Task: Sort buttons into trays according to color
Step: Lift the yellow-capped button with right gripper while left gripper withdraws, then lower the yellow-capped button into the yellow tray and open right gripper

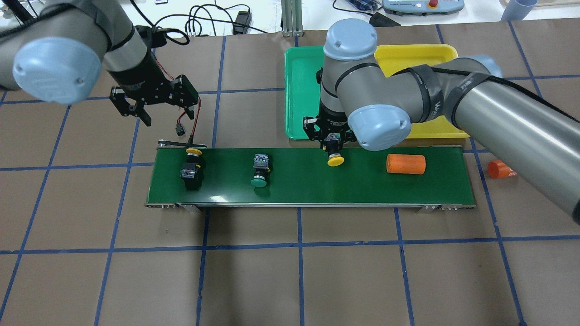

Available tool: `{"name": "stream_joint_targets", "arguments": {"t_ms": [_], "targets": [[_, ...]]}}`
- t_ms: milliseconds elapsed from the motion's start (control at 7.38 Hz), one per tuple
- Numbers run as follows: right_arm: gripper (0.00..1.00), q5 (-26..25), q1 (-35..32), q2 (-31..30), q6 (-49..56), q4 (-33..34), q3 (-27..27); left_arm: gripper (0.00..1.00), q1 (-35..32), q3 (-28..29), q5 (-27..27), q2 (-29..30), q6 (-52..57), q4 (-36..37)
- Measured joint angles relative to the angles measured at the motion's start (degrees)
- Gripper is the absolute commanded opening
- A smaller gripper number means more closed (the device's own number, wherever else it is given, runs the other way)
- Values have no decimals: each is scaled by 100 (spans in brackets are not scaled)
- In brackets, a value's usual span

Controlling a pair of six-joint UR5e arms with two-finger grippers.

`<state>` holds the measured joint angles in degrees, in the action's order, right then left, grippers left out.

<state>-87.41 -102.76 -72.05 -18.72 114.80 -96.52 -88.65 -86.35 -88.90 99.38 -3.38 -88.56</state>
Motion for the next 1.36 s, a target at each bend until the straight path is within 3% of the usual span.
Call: {"name": "stream_joint_targets", "arguments": {"t_ms": [136, 407, 813, 1084, 1220, 1355], "targets": [[0, -3, 420, 13, 79, -1, 194, 100, -188, 564, -111, -42, -1, -416], [0, -40, 1274, 164, 762, 47, 479, 100, -239, 942, -182, -139, 42, -665], [0, -561, 2029, 633, 2059, 451, 627, 100, 79, 853, -160, -176, 75, -739], [0, -707, 2202, 929, 2289, 666, 636, 100, 215, 590, -155, -289, 82, -700], [23, -779, 2262, 1036, 2334, 752, 638, 100, 243, 560, -148, -311, 83, -687], [71, -808, 2294, 1116, 2356, 820, 635, 100, 251, 555, -130, -318, 83, -683]]}}
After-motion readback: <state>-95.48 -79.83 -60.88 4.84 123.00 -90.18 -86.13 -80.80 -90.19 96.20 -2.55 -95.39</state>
